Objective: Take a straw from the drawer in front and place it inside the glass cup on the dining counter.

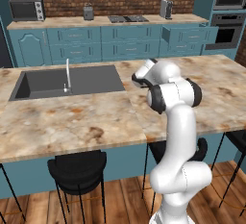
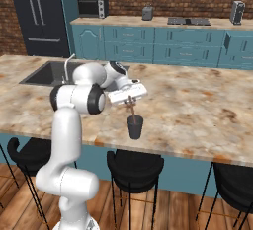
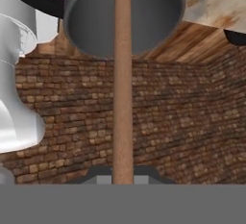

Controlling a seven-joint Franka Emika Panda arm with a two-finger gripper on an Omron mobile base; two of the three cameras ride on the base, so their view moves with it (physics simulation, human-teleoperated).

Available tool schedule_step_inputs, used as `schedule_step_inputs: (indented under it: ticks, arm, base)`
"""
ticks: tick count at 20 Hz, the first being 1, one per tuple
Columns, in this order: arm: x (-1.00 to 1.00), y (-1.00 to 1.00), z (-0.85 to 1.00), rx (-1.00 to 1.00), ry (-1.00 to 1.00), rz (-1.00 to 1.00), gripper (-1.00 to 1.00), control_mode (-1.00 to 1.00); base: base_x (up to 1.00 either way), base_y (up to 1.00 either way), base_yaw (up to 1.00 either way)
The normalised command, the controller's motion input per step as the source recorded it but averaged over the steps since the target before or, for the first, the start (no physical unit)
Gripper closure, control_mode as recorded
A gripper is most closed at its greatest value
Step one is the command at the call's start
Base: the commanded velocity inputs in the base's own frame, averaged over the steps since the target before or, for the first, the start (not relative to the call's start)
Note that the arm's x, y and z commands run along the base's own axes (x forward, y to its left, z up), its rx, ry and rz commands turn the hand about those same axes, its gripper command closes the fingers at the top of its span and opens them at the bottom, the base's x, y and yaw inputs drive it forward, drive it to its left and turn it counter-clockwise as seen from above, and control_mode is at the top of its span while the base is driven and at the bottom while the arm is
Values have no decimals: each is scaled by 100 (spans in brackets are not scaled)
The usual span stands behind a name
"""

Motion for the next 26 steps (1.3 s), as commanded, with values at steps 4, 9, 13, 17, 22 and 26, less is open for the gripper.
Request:
schedule_step_inputs:
  ticks: [4, 9, 13, 17, 22, 26]
  arm:
    - [13, -6, -13, 0, 0, 0, 100, -100]
    - [3, -5, -30, 0, 0, 2, 100, -100]
    - [0, 0, -44, 0, 0, 1, 100, -100]
    - [0, 0, -31, 0, 0, 0, 100, -100]
    - [-15, 0, -26, 0, 0, 0, 100, -100]
    - [-13, 0, -12, 0, 0, 0, -100, -100]
  base:
    - [0, 0, 0]
    - [0, 0, 0]
    - [0, 0, 0]
    - [0, 0, 0]
    - [0, 0, 0]
    - [0, 0, 0]
